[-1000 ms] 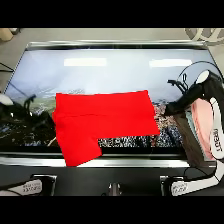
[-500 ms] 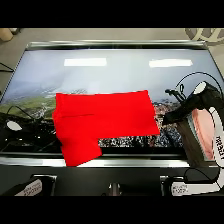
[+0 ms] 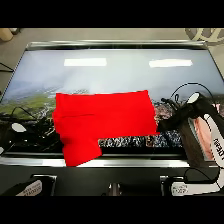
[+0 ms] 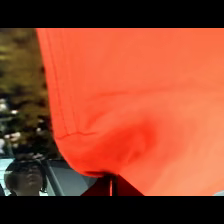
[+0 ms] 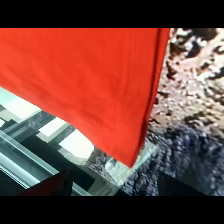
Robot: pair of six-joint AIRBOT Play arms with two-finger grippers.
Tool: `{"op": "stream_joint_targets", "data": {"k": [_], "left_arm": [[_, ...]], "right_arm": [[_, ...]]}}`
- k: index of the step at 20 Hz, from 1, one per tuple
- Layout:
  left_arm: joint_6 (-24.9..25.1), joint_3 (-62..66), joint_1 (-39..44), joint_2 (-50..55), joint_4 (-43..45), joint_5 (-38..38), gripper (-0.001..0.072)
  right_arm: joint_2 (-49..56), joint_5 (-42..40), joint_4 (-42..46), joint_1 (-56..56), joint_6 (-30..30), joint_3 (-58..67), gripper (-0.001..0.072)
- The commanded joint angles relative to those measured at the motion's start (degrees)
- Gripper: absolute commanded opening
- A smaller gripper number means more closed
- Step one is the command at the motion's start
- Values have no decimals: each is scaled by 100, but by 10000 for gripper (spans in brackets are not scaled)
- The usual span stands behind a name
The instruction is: Fold the shirts.
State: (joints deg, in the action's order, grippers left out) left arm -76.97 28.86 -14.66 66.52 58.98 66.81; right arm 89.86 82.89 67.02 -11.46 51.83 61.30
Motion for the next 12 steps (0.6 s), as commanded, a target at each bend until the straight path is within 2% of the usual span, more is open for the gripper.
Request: {"op": "stream_joint_targets", "data": {"k": [1, 4, 5, 7, 12], "left_arm": [[-35, -4, 44, -81, -9, -66, 43], [-9, -4, 44, -232, -9, -70, 42], [4, -2, 42, -273, -9, -70, 43], [9, 48, 42, -365, -9, -66, 42], [118, 1126, 39, -570, -7, 66, 40]], "right_arm": [[-4, -595, -225, 153, 7, -376, 560], [-2, -1010, -267, 354, 219, -393, 526], [-2, -1113, -269, 426, 269, -393, 422], [-4, -1200, -295, 490, 302, -374, 11], [-234, -861, -236, 490, -7, 461, 12]]}}
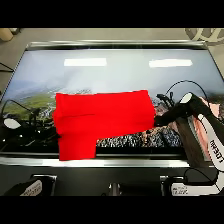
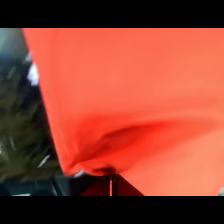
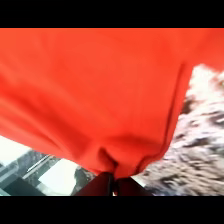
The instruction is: Fold the shirts.
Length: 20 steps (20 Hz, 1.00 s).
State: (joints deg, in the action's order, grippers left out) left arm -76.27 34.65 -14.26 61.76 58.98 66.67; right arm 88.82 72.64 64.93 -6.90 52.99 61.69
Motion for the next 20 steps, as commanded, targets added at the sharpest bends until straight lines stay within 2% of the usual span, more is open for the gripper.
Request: {"op": "stream_joint_targets", "data": {"k": [1, 6, 9, 14, 16, 20], "left_arm": [[-39, 863, 2, -79, -7, 81, 40], [-133, 2238, 7, 514, -42, -136, 40], [-125, 3071, 7, 1340, -295, -485, 40], [-127, 4295, 7, 2828, -739, -511, 40], [-129, 4459, 4, 3226, -739, -623, 41], [-179, 4474, 7, 3713, -739, -765, 41]], "right_arm": [[-177, 162, 11, 33, -120, 708, 11], [-61, -704, 61, 35, -9, 1729, 10], [358, -1322, -173, 39, -11, 2096, 11], [1154, -2159, -839, 39, -9, 2479, 11], [1370, -2236, -1191, 39, 166, 2476, 12], [1746, -2188, -1266, 48, 313, 2476, 14]]}}
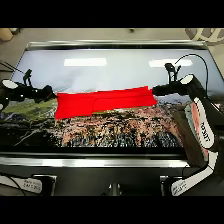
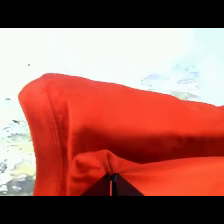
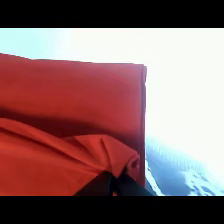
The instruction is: Fold the shirts.
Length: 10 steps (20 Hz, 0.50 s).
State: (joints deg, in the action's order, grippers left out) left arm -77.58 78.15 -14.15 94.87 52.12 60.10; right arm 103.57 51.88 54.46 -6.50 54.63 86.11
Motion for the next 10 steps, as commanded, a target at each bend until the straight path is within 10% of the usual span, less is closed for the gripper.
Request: {"op": "stream_joint_targets", "data": {"k": [1, 3, 5, 6, 10], "left_arm": [[-142, 125, -4, 483, -52, -101, 41], [-439, 125, -2, 599, -59, -15, 79], [-452, 162, -13, 601, -87, 181, 459], [-411, 249, -37, 577, -87, 345, 522], [68, 634, -24, 173, -96, 804, 515]], "right_arm": [[328, -140, -216, 37, 151, 35, 14], [385, -181, -214, 155, 149, 35, 35], [350, -208, -310, 247, 140, 37, 410], [278, -133, -444, 219, 37, 37, 633], [0, 120, -345, -223, 81, 35, 706]]}}
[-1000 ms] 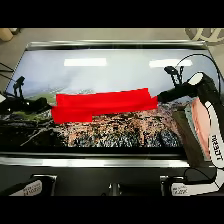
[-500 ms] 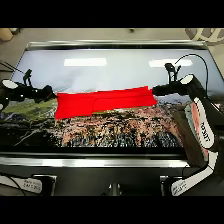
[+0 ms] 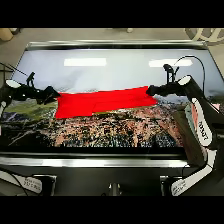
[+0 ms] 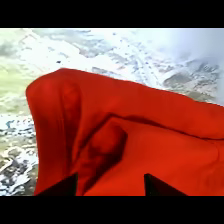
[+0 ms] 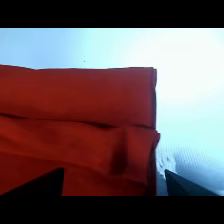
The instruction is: Fold the shirts.
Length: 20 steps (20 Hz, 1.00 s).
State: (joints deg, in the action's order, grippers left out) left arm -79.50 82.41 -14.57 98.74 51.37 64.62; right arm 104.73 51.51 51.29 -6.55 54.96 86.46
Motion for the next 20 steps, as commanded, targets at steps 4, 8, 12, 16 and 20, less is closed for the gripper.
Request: {"op": "stream_joint_targets", "data": {"k": [4, 8, 12, 16, 20], "left_arm": [[527, 221, 254, -1021, -24, 334, 513], [573, 221, 656, -1672, -114, 334, 511], [555, 221, 1137, -1947, -326, 337, 511], [557, 214, 1692, -1790, -323, 247, 222], [278, 216, 2520, -1104, -326, -638, 43]], "right_arm": [[101, 179, -28, -308, 754, 0, 694], [341, 227, -4, 13, 1200, 0, 670], [540, 199, -15, 345, 1561, 0, 463], [133, 164, -225, 308, 1069, 2, 11], [-1123, 837, -203, 323, 520, 0, 11]]}}
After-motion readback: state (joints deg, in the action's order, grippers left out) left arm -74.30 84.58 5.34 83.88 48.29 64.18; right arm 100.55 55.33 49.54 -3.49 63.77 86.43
